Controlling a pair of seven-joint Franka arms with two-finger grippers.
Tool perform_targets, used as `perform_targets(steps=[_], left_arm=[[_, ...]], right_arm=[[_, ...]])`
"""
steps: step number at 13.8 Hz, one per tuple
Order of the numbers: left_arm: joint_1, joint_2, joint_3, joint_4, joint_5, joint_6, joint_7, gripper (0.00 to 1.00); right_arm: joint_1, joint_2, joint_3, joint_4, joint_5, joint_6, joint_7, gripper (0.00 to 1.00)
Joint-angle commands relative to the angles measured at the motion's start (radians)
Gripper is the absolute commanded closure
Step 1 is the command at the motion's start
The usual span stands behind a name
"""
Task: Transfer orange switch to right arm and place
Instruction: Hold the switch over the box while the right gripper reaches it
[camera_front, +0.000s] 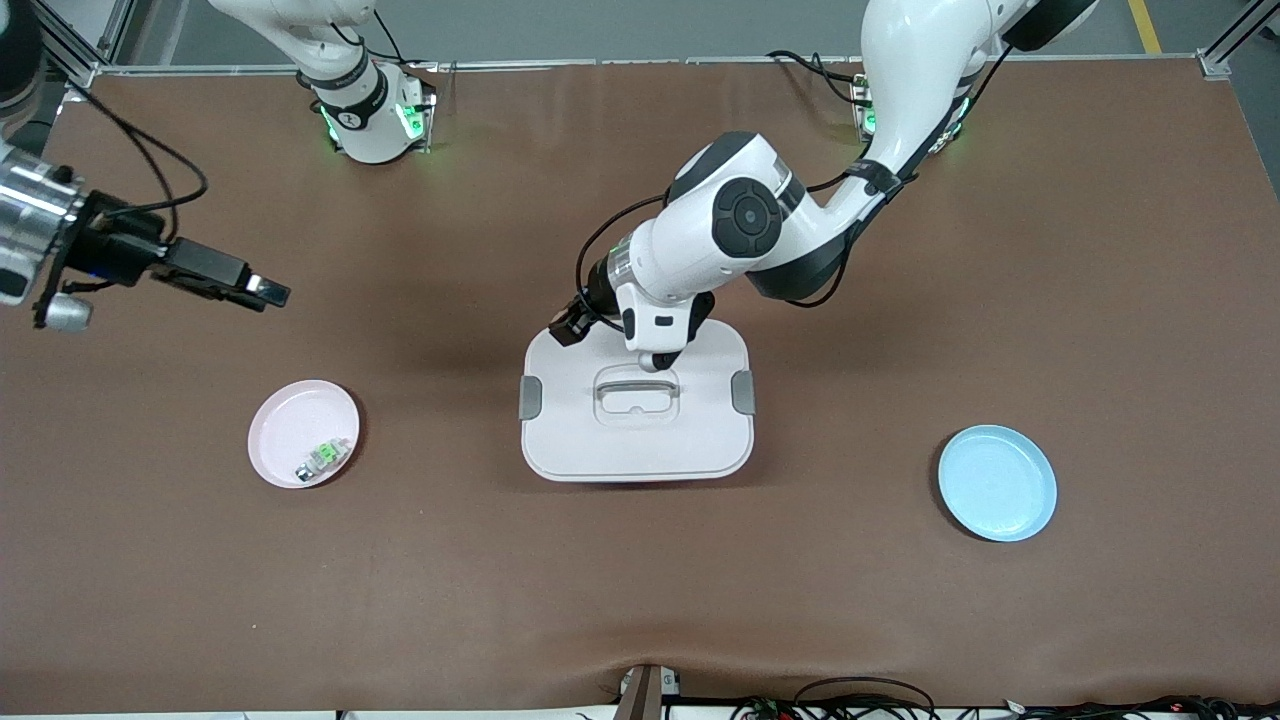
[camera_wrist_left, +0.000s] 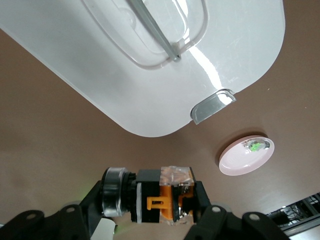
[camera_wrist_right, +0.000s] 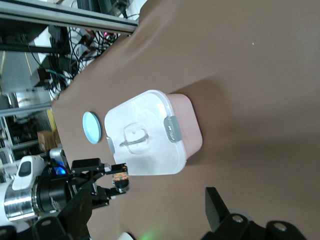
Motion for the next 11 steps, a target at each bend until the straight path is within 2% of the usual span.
perform_targets(steps=[1, 6, 11], left_arm=[[-0.03, 0.015, 0.004, 0.036, -0.026, 0.024, -0.066, 1.0], [-0.062, 0.018, 0.005, 0.038, -0.026, 0.061, -0.16, 1.0], [-0.062, 0.019, 0.01, 0.038, -0.026, 0.059, -0.163, 1.0]], right_arm=[[0.118, -0.125, 0.0, -0.145, 0.029, 0.156, 0.121, 0.0], [0.353, -0.191, 0.0, -0.294, 0.029, 0.51, 0.287, 0.0], [0.534, -0.202, 0.0, -0.412, 0.029, 0.798, 0.298, 0.0]])
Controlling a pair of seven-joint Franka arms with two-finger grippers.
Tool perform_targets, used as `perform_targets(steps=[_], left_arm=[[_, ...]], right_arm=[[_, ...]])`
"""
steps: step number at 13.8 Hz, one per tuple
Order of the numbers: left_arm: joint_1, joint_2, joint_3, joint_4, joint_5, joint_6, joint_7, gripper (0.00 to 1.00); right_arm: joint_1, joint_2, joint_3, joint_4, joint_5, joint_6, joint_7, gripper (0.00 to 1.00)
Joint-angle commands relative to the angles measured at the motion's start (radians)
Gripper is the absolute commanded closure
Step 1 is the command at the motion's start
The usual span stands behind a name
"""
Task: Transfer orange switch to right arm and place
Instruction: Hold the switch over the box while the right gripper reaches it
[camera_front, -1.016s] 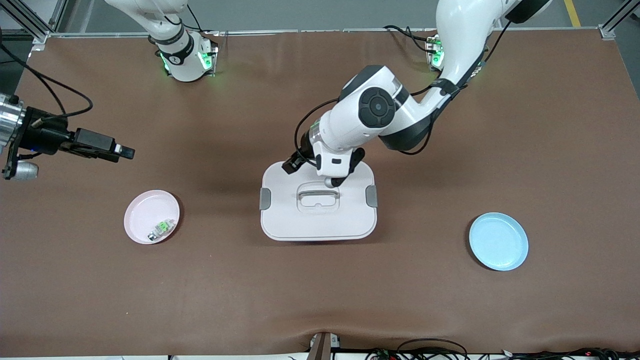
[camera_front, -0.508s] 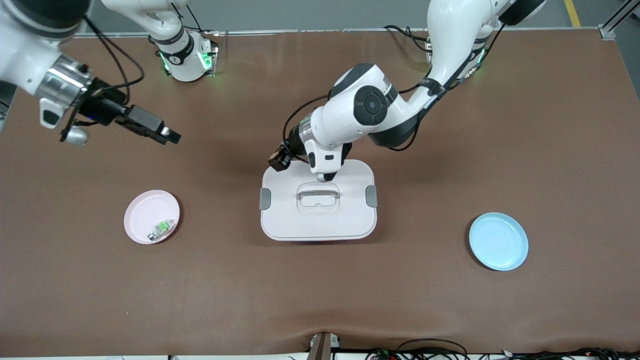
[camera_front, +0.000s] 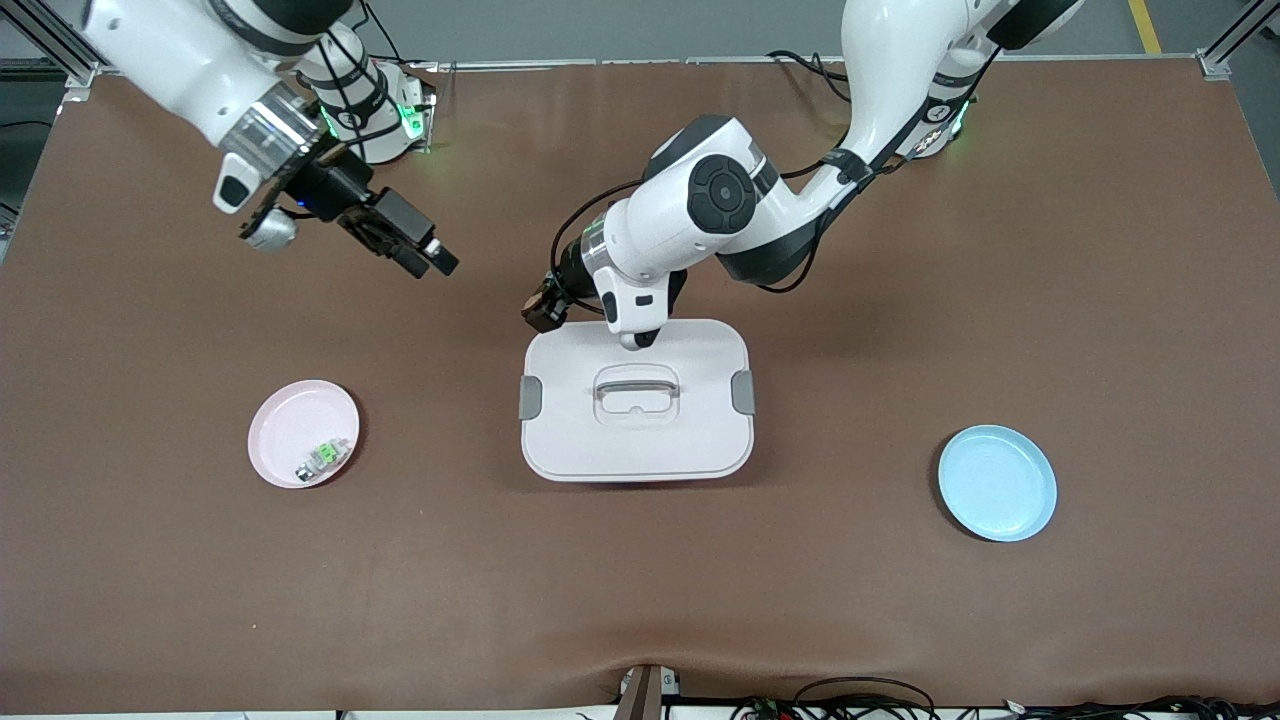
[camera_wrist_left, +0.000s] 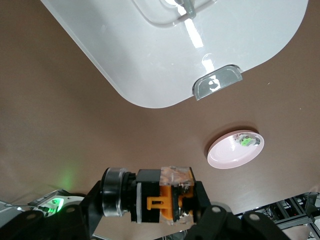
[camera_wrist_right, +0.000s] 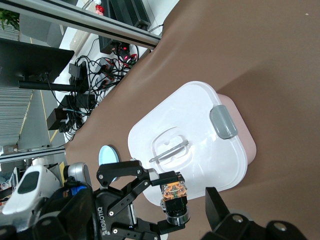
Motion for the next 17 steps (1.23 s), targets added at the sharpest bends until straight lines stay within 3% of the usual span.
perform_targets(steps=[1, 7, 11, 17], left_arm=[[-0.009, 0.014, 0.009, 0.025, -0.018, 0.006, -0.005, 1.0], [0.002, 0.012, 0.01, 0.026, -0.018, 0.004, 0.0, 1.0], [0.001, 0.012, 0.03, 0.039, -0.018, 0.004, 0.006, 1.0], [-0.007, 0.009, 0.032, 0.042, -0.014, 0.001, 0.017, 1.0]], right_arm=[[0.078, -0.044, -0.009, -0.101, 0.025, 0.134, 0.002, 0.0], [0.151, -0.029, -0.009, -0.148, 0.048, 0.288, 0.002, 0.0], [0.249, 0.071, -0.011, -0.151, 0.107, 0.451, -0.004, 0.0], [0.26, 0.158, -0.011, -0.109, 0.107, 0.482, -0.011, 0.0]])
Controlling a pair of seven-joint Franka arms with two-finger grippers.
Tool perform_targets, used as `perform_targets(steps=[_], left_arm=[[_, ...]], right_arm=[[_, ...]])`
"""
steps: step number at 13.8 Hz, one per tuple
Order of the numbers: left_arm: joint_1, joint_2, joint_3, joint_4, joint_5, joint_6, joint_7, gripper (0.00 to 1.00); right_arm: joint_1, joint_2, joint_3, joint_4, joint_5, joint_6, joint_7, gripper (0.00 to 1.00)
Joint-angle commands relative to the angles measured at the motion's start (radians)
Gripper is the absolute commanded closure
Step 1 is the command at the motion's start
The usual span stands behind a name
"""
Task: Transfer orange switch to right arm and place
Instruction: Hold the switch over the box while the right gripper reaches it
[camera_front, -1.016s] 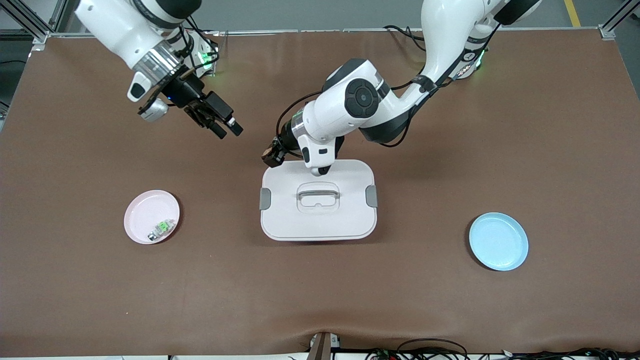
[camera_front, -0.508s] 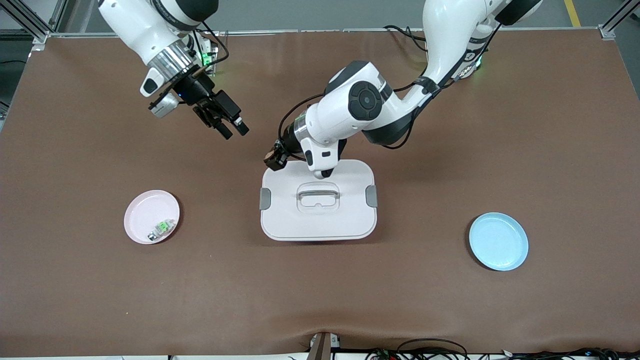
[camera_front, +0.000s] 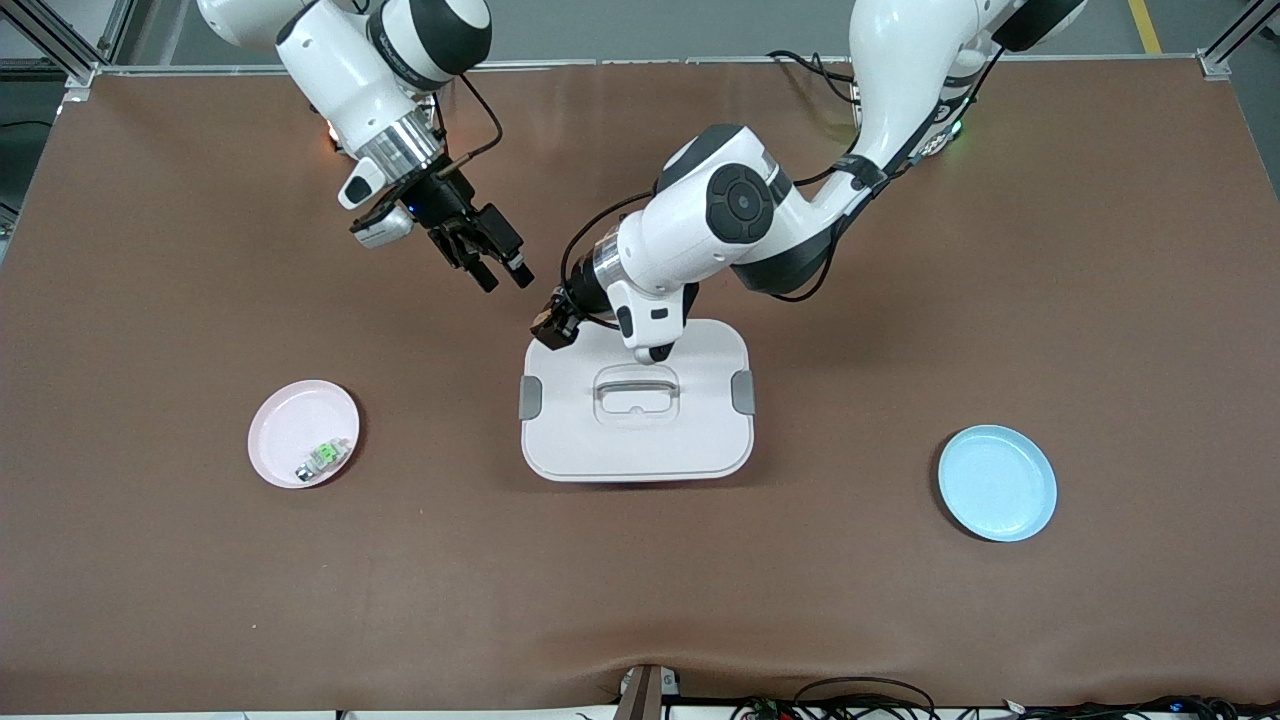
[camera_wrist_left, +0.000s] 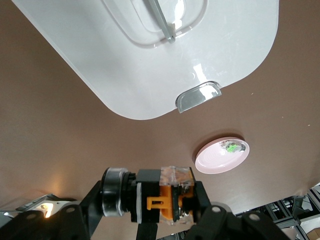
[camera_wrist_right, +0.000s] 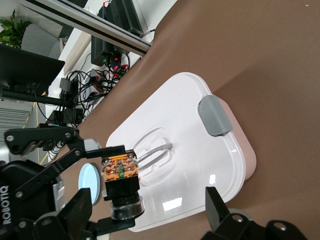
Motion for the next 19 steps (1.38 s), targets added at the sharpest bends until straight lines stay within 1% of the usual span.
perform_targets(steps=[1, 5, 13, 16, 17, 19], left_arm=[[-0.013, 0.009, 0.006, 0.02, -0.014, -0.001, 0.015, 1.0], [-0.017, 0.011, 0.005, 0.02, -0.01, -0.001, 0.019, 1.0], [-0.04, 0.012, 0.006, 0.02, -0.007, -0.005, 0.017, 1.0], [-0.047, 0.012, 0.006, 0.02, -0.007, -0.005, 0.017, 1.0], [-0.047, 0.012, 0.006, 0.02, -0.007, -0.001, 0.017, 1.0], [-0.047, 0.012, 0.006, 0.018, -0.007, 0.0, 0.017, 1.0]], right_arm=[[0.014, 0.039, -0.007, 0.038, 0.036, 0.024, -0.015, 0.0], [0.029, 0.103, -0.007, 0.084, 0.036, 0.071, -0.015, 0.0], [0.057, 0.155, -0.007, 0.118, 0.038, 0.106, -0.015, 0.0], [0.068, 0.16, -0.007, 0.121, 0.038, 0.106, -0.013, 0.0], [0.072, 0.16, -0.007, 0.121, 0.038, 0.108, -0.013, 0.06], [0.08, 0.162, -0.007, 0.121, 0.038, 0.117, -0.012, 0.15]])
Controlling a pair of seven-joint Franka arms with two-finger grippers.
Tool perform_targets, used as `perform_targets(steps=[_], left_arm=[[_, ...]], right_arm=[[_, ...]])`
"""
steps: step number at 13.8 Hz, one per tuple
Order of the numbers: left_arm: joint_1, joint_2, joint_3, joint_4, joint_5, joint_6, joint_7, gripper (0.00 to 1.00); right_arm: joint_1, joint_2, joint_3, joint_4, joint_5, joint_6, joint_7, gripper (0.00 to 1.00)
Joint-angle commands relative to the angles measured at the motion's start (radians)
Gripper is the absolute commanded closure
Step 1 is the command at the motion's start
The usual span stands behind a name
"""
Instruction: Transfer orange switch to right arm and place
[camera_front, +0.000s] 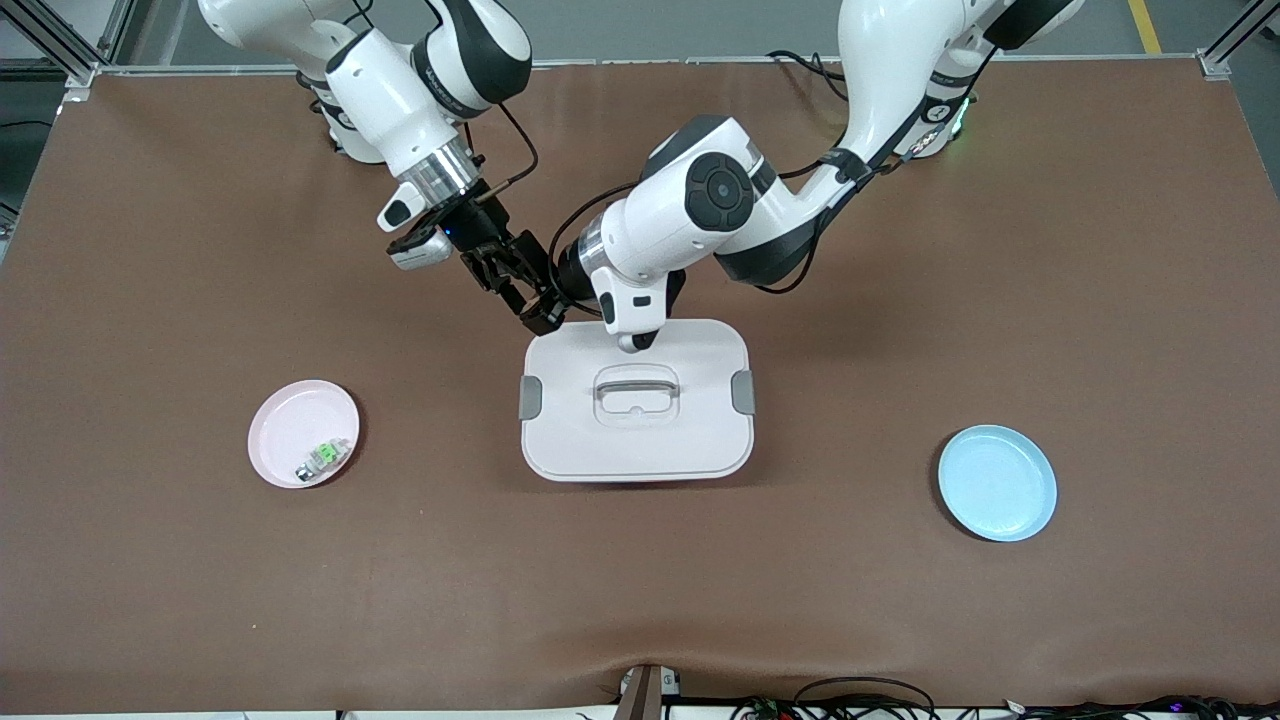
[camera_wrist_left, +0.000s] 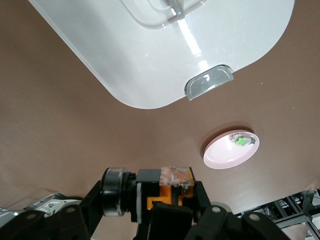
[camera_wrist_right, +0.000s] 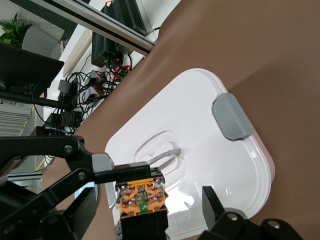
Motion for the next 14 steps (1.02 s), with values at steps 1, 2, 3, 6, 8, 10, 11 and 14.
perform_targets(steps=[1, 2, 3, 6, 8, 10, 11, 14], left_arm=[[-0.017, 0.011, 0.004, 0.02, -0.008, 0.002, 0.009, 1.0], [-0.017, 0.01, 0.004, 0.02, -0.008, 0.002, 0.009, 1.0], [-0.017, 0.011, 0.004, 0.02, -0.008, 0.002, 0.009, 1.0], [-0.017, 0.01, 0.004, 0.02, -0.008, 0.002, 0.009, 1.0], [-0.017, 0.01, 0.004, 0.02, -0.008, 0.002, 0.009, 1.0], [-0.016, 0.01, 0.006, 0.018, -0.008, 0.002, 0.009, 0.81], [-0.016, 0.01, 0.006, 0.02, -0.008, 0.002, 0.009, 0.53], [-0.013, 0.008, 0.006, 0.02, -0.008, 0.004, 0.005, 0.0]], right_arm=[[0.036, 0.02, -0.008, 0.026, 0.028, 0.02, -0.01, 0.23], [0.04, 0.024, -0.008, 0.026, 0.027, 0.025, -0.01, 0.34], [0.045, 0.027, -0.008, 0.026, 0.028, 0.036, -0.01, 0.47], [0.047, 0.03, -0.008, 0.026, 0.028, 0.037, 0.002, 1.0], [0.047, 0.03, -0.008, 0.026, 0.028, 0.037, 0.01, 1.0], [0.047, 0.03, -0.008, 0.026, 0.028, 0.037, 0.011, 1.0], [0.047, 0.03, -0.008, 0.026, 0.03, 0.037, 0.01, 1.0], [0.047, 0.03, -0.008, 0.026, 0.03, 0.037, 0.011, 1.0]])
